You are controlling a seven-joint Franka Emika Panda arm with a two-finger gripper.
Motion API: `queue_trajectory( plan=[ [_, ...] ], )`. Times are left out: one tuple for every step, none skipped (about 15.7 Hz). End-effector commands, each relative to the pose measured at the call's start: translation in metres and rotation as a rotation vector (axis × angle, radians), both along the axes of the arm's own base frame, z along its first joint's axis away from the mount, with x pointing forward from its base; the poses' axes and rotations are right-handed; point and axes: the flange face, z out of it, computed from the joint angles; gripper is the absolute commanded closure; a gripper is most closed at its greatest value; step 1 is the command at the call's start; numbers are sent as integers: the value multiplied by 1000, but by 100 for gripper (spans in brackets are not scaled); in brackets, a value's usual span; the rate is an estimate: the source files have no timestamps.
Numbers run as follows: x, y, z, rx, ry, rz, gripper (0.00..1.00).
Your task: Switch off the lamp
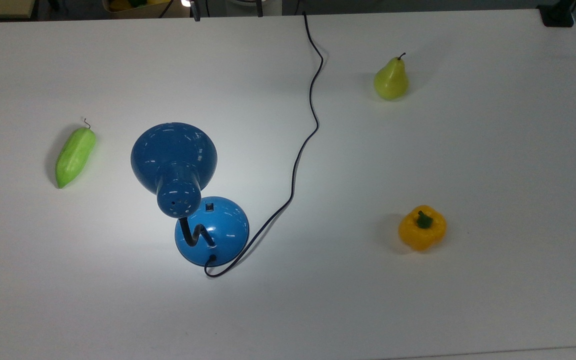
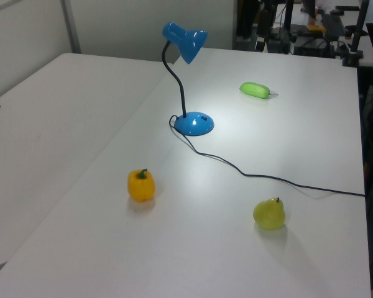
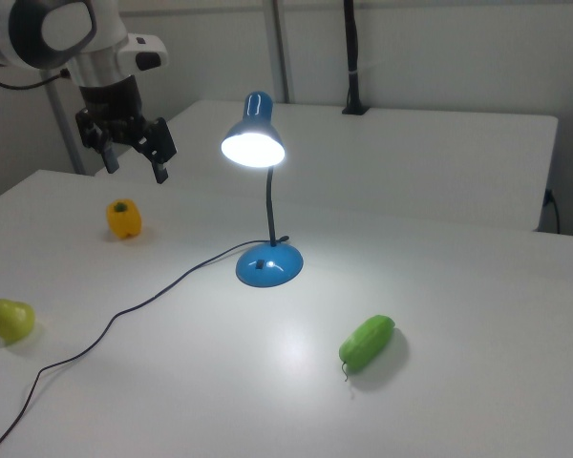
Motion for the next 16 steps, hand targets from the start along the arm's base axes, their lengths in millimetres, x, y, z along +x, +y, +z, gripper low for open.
queue_trajectory(
  plan=[
    [0,1,1,-5,-10,22,0],
    [0,-1,1,-4,-10,20,0],
    [0,0,1,-2,-11,20,0],
    [0,0,1,-2,-10,20,0],
    [0,0,1,-2,-10,21,0],
    [0,-1,1,-5,-10,19,0],
    [0,0,1,-5,-11,21,0],
    [0,-1,1,-5,-11,21,0],
    [0,0,1,-7,-12,25,0],
    [0,-1,0,-7,-10,25,0],
    [0,0,0,-7,-10,23,6],
    [0,1,0,-7,-10,25,12],
    [0,1,0,-7,-10,31,18],
    [1,1,-1,-9,-11,32,24],
    [0,1,0,-9,-11,32,32],
    [0,2,0,-9,-12,35,47]
  ],
)
